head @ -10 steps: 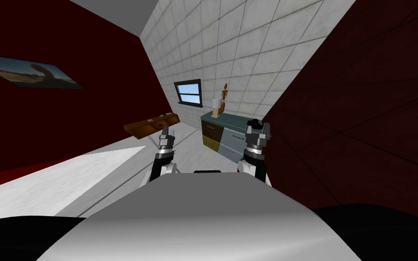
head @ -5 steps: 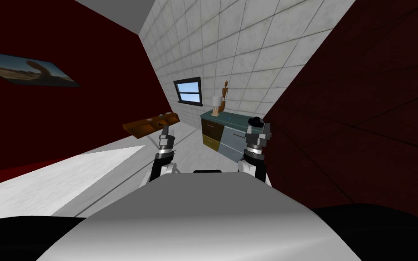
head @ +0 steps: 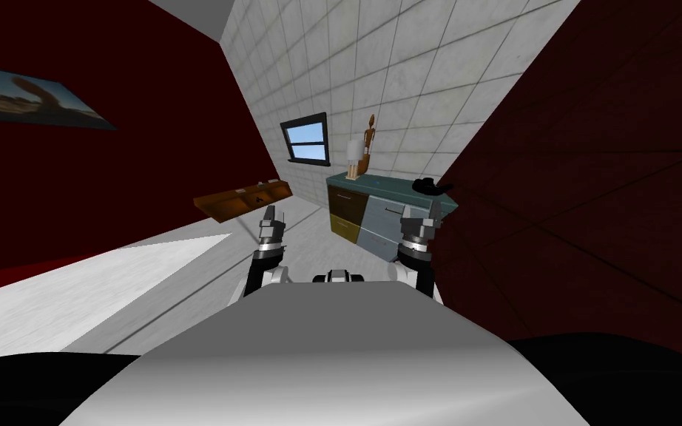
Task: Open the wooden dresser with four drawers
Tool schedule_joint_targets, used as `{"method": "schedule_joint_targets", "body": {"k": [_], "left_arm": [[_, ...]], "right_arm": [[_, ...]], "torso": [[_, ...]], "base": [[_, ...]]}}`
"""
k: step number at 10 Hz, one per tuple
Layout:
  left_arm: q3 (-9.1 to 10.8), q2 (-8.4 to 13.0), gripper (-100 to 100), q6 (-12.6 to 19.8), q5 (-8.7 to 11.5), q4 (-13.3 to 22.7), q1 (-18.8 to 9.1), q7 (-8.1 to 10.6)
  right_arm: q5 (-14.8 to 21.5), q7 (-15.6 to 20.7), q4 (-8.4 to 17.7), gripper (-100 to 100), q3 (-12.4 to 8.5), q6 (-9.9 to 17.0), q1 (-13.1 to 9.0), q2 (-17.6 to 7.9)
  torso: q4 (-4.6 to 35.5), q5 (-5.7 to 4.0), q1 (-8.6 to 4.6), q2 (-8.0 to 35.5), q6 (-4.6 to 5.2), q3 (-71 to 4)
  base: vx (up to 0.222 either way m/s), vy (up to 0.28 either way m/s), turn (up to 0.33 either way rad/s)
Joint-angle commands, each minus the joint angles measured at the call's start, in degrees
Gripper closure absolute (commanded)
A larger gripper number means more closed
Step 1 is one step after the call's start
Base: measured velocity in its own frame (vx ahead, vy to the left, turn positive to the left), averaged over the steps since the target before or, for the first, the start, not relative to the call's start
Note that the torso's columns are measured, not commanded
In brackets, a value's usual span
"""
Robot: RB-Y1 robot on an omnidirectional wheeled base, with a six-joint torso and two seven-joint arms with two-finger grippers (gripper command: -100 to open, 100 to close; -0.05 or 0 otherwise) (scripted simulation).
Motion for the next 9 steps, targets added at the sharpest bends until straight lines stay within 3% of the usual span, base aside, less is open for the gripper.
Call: {"method": "schedule_joint_targets", "body": {"k": [1,5,9], "left_arm": [[0.0,0.0,0,0.0,0.0,0.0,0.0,0.0],[-0.01,0.0,0,0.0,0.0,0.0,0.0,0.0],[-0.01,0.0,0,0.0,0.0,0.0,0.0,0.0]], "right_arm": [[1.7,0.3,0.9,-100,-0.3,1.2,0.0,-4.0],[7.6,1.1,3.7,-100,-1.3,5.4,-0.2,-9.0],[13.9,2.1,6.5,-100,-2.5,10.1,-0.2,-11.2]], "torso": [[1.9,0.01,0.04,1.9,-0.01,-4.0],[2.7,0.01,0.05,2.6,0.0,-5.4],[2.7,-0.02,-0.09,2.8,0.01,-5.3]], "base": [[0.022,0.035,0.047],[0.047,0.066,0.077],[0.076,0.085,0.078]]}}
